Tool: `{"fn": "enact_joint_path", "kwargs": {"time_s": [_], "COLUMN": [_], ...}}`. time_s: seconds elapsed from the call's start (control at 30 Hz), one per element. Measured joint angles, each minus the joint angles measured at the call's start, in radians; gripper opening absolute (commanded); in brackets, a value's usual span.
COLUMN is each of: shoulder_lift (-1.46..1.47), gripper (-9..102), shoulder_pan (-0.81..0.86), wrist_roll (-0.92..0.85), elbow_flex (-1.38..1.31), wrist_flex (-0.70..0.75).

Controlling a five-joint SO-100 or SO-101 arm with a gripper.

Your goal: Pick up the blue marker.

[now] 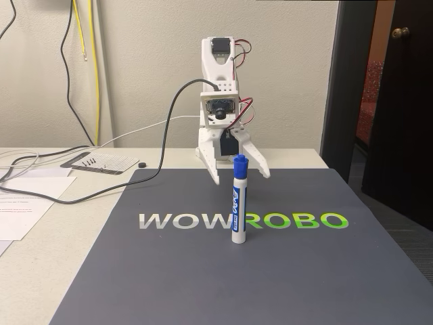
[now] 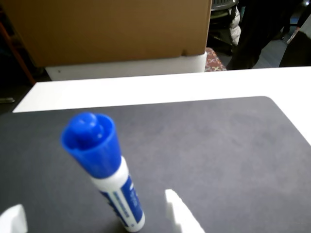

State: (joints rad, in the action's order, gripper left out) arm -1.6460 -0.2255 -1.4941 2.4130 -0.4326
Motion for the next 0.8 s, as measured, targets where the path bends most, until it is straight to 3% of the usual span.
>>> {"fn": "enact_joint_path", "kwargs": {"time_s": [0.33, 0.8], "shoulder_lift": [0.206, 0.287], "gripper": [37, 34], "shoulder_pan": [0.005, 0.005], "wrist_roll": [0.000, 0.015], "elbow_flex": [-0.095, -0.181], "wrist_flex": [-0.118, -0.106]}}
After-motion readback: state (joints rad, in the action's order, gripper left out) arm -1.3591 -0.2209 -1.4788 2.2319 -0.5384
